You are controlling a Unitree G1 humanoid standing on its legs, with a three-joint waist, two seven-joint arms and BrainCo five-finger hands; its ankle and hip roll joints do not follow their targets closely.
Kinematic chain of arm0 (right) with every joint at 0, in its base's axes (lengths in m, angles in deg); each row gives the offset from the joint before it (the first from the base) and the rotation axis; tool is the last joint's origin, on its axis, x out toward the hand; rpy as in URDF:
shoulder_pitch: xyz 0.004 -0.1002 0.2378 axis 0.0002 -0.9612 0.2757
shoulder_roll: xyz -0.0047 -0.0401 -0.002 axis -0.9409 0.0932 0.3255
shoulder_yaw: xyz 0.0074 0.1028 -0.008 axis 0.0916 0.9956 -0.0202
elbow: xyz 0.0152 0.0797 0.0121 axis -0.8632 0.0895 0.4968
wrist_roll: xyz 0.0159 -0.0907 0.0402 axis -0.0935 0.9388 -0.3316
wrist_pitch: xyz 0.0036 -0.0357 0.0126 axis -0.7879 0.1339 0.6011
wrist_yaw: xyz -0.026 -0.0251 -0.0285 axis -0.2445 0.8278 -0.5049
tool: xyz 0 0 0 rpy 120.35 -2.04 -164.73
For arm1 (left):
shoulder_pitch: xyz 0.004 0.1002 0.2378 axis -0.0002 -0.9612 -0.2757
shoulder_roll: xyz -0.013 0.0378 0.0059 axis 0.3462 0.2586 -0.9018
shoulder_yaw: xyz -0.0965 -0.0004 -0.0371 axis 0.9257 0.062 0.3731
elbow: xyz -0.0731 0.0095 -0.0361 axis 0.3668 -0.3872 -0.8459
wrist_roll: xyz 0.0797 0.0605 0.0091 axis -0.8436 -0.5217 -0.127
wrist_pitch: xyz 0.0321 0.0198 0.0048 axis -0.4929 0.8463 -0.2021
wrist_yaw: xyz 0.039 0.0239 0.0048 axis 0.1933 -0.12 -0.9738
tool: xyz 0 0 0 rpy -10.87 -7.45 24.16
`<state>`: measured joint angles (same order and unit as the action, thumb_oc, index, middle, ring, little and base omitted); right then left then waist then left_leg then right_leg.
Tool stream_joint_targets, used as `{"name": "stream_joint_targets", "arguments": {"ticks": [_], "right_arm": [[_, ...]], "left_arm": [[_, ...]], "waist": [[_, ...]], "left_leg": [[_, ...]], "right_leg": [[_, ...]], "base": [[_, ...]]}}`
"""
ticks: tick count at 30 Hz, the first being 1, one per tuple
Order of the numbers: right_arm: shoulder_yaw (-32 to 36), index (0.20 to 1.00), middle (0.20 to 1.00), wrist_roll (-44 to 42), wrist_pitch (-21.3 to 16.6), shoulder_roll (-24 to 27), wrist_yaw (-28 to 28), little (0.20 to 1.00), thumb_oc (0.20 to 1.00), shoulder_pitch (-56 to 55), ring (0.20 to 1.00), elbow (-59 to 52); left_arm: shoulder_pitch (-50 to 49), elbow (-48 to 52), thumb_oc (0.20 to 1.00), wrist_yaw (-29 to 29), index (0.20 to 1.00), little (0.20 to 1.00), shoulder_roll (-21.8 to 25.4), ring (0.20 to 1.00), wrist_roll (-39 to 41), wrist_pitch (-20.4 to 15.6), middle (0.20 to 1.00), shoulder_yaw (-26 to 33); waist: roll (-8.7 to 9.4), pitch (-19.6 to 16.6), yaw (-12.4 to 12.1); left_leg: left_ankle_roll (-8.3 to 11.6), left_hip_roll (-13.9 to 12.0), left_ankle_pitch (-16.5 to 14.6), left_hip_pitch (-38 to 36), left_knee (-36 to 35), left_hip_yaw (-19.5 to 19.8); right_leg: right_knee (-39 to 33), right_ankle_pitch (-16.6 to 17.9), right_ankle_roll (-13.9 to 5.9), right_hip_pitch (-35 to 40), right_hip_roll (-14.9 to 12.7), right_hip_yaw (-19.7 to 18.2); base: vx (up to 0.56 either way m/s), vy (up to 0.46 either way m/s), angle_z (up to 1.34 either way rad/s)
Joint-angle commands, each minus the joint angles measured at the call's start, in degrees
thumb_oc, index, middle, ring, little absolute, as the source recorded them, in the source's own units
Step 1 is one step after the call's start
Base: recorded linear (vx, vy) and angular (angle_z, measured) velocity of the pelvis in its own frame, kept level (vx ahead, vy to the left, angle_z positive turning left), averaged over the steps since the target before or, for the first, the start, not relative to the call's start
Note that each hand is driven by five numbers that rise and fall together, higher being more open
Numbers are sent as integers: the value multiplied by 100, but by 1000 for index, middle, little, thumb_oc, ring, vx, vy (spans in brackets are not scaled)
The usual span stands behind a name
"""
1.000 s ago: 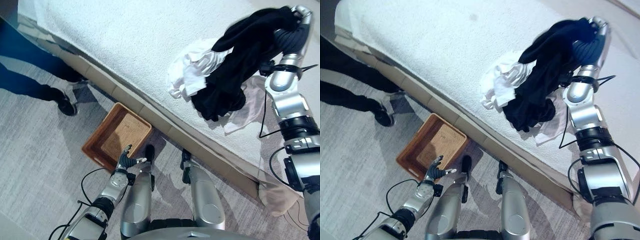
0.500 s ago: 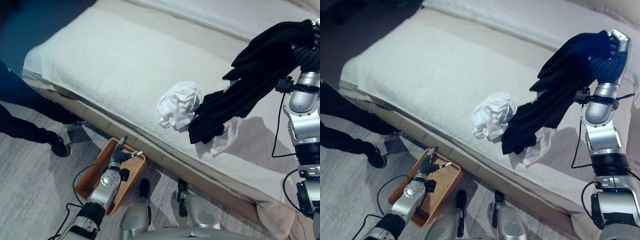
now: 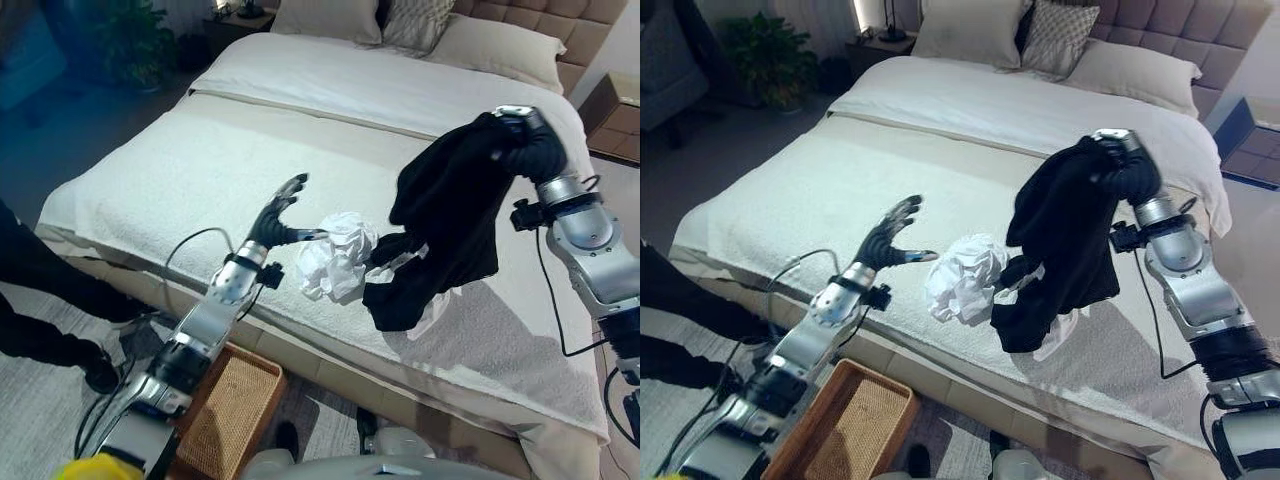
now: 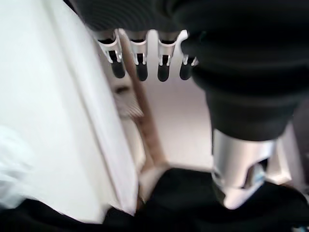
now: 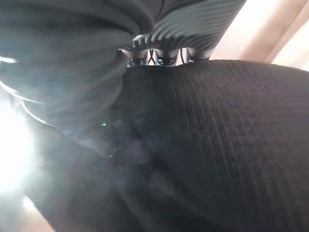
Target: Pick up clothes into the bucket
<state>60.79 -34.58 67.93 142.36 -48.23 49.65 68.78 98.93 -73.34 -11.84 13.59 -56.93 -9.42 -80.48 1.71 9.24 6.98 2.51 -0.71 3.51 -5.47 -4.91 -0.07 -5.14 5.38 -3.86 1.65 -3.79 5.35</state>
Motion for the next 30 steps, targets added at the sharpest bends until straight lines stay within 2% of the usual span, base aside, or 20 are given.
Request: {"name": "stream_joint_targets", "arguments": {"ticks": [1,4,8,9,17,23,24,25,26,30], "right_arm": [[-107,200,200,-992,-215,123,470,200,200,600,200,-599],[-307,200,200,-1448,-182,60,698,200,200,630,200,-956],[-404,200,200,-1737,-172,28,784,200,200,659,200,-1136],[-410,200,200,-1920,-172,-86,801,200,200,604,200,-1200],[-279,200,200,-2162,-188,-375,799,200,200,487,200,-1372],[-91,200,200,-2119,-266,-615,688,200,200,429,200,-1401],[-75,200,200,-2129,-276,-720,651,200,200,382,200,-1386],[-73,200,200,-2128,-275,-722,650,200,200,379,200,-1388],[-38,200,200,-2100,-301,-776,609,200,200,349,200,-1403],[29,200,200,-2004,-353,-882,552,200,200,297,200,-1419]], "left_arm": [[288,-578,1000,108,1000,1000,-152,1000,376,-56,1000,-353],[455,-824,1000,194,1000,1000,-433,1000,596,29,1000,-614],[646,-852,1000,336,1000,1000,-538,1000,748,99,1000,-879],[798,-826,1000,512,1000,1000,-626,1000,889,159,1000,-1138],[1136,-909,1000,907,1000,1000,-866,1000,1104,414,1000,-1761],[1182,-913,1000,1325,1000,1000,-931,1000,2057,671,1000,-2168],[1173,-867,536,1364,536,536,-895,536,2342,755,536,-2262],[1172,-865,435,1363,435,435,-892,435,2344,756,435,-2264],[1143,-857,200,1345,200,200,-874,200,2494,760,200,-2269],[975,-931,200,1252,200,200,-898,200,2722,728,200,-2129]], "waist": [[342,-510,-41],[328,-541,10],[304,-562,37],[278,-571,61],[214,-546,89],[179,-538,114],[166,-534,121],[168,-535,121],[163,-525,120],[174,-521,111]], "left_leg": [[59,-2,-596,243,571,-81],[58,-10,-592,204,565,-93],[53,-5,-592,185,560,-88],[50,-5,-589,171,557,-75],[42,-12,-568,187,552,-67],[29,12,-587,193,590,-50],[24,20,-600,188,615,-37],[24,21,-601,188,616,-37],[23,25,-607,195,640,-19],[17,34,-620,200,661,8]], "right_leg": [[576,-543,-436,63,-363,-96],[577,-550,-437,95,-368,-94],[572,-555,-438,127,-372,-83],[557,-548,-440,144,-378,-84],[519,-522,-451,144,-393,-50],[567,-547,-456,157,-406,-44],[595,-553,-453,161,-408,-49],[596,-554,-453,161,-408,-49],[623,-574,-450,161,-410,-42],[649,-596,-443,160,-416,-29]], "base": [[10,-2,-9],[2,-1,-2],[3,2,-3],[0,0,0],[0,0,0],[0,0,0],[0,0,0],[0,0,0],[0,0,0],[0,0,0]]}}
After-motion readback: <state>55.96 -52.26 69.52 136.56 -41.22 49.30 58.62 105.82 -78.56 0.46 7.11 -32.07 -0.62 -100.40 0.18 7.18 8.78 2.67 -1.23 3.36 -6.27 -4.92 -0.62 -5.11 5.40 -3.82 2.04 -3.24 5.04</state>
